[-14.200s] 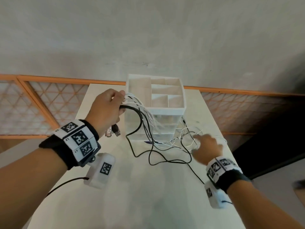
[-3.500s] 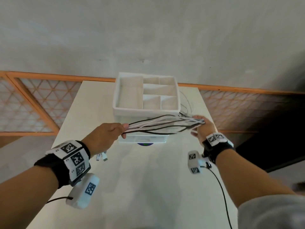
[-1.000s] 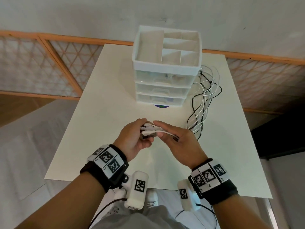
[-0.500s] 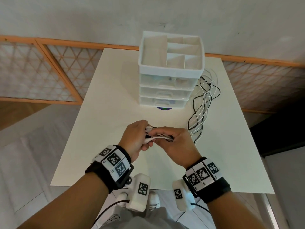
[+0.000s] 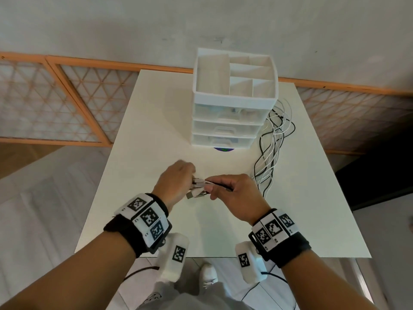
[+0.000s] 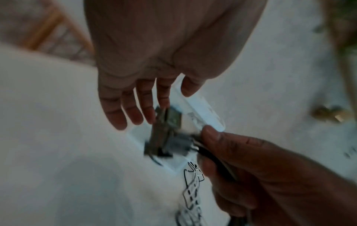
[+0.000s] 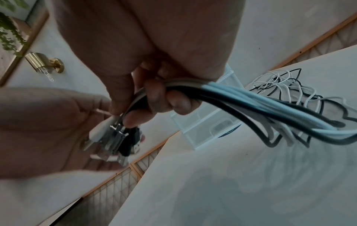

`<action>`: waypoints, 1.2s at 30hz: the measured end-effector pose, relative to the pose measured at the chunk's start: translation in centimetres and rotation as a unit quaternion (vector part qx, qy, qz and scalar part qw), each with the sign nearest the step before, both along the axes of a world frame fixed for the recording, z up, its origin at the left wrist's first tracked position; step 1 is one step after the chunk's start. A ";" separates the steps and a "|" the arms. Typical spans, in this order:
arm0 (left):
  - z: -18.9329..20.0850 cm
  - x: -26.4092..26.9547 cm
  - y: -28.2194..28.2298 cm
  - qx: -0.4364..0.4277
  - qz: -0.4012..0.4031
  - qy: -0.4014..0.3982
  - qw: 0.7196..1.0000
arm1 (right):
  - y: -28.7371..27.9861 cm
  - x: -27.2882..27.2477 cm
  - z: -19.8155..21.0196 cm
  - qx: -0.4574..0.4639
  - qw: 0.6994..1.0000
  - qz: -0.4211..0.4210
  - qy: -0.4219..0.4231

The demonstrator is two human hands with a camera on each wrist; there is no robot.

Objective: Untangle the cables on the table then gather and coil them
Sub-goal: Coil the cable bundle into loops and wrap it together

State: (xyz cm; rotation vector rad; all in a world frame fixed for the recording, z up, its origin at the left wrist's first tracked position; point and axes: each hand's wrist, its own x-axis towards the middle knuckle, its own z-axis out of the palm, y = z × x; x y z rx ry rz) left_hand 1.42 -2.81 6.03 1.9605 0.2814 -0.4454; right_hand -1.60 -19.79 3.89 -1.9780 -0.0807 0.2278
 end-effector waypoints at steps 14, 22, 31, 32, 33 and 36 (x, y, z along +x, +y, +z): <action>1.0 0.9 0.6 0.117 -0.199 -0.116 0.966 | -2.1 0.9 1.3 0.018 0.999 0.027 0.022; 1.4 0.6 -0.8 0.069 -0.235 -0.063 0.967 | -2.1 0.6 2.5 0.020 0.998 0.046 -0.023; 2.6 2.4 -0.2 -0.123 0.071 -0.075 0.987 | -5.8 1.4 2.7 0.059 0.998 -0.004 -0.005; 2.9 2.6 -0.3 -0.157 0.103 -0.056 0.981 | -6.1 1.5 2.5 0.058 0.998 -0.010 -0.007; 3.0 2.7 -0.3 -0.177 0.127 -0.043 0.975 | -6.2 1.4 2.4 0.064 0.998 -0.018 -0.007; 2.7 2.9 -0.3 -0.161 0.146 -0.046 0.975 | -5.2 1.1 2.6 0.123 0.991 -0.046 -0.032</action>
